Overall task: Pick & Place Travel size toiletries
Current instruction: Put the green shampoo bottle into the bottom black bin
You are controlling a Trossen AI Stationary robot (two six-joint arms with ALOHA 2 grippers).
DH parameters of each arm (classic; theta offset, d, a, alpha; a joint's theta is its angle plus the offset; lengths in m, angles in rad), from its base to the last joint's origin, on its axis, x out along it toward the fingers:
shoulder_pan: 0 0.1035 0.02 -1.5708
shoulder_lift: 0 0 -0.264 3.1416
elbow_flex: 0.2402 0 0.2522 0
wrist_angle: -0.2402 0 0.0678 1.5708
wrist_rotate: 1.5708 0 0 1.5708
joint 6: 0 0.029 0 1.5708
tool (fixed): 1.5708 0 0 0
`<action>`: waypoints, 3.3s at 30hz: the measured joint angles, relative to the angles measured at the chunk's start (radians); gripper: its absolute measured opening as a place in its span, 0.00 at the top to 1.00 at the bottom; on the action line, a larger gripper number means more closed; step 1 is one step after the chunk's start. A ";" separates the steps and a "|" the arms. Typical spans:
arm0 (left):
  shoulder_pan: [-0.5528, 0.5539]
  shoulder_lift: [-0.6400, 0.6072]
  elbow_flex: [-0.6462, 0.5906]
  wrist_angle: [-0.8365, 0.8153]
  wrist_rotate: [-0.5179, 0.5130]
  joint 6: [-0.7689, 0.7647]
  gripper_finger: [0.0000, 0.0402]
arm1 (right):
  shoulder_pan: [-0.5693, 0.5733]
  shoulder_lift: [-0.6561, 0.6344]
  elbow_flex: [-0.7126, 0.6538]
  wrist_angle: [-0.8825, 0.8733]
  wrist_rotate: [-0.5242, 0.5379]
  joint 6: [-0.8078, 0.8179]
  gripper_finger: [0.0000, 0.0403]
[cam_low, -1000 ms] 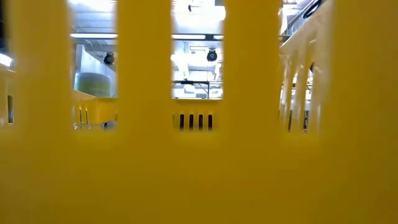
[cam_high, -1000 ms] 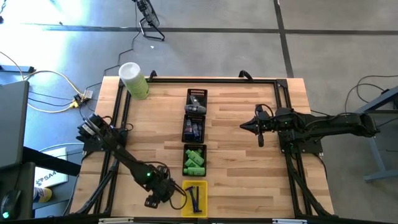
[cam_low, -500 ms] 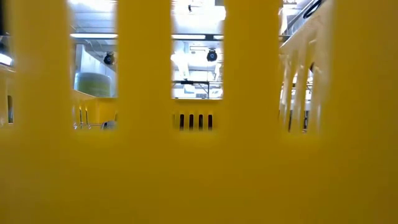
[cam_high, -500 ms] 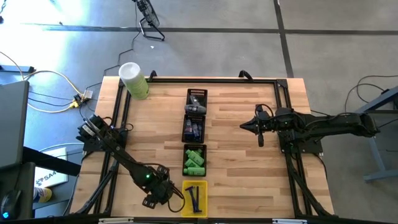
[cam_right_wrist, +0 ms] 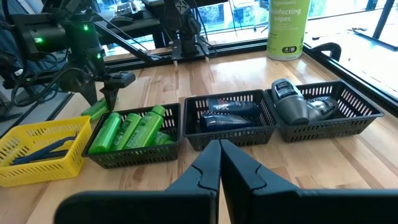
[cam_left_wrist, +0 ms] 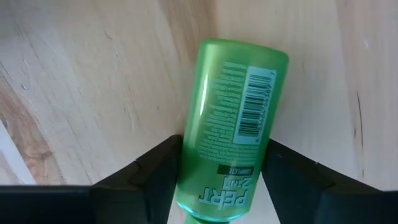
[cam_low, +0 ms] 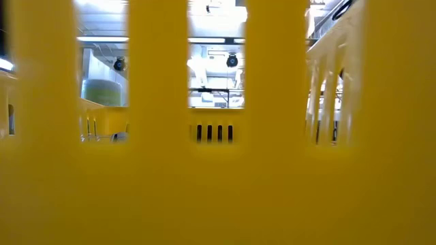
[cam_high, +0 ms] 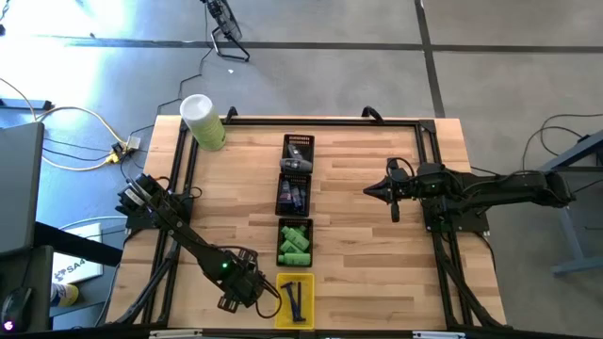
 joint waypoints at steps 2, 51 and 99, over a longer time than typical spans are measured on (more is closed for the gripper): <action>0.000 0.000 0.000 0.001 0.001 0.000 0.50 | 0.000 0.000 0.000 0.000 0.000 0.000 1.00; 0.000 -0.097 -0.006 -0.120 -0.040 -0.052 0.54 | 0.000 0.000 0.000 0.001 0.000 0.003 1.00; 0.416 -0.071 0.155 0.164 -0.161 -0.676 0.54 | 0.000 0.000 0.000 -0.042 -0.030 -0.005 1.00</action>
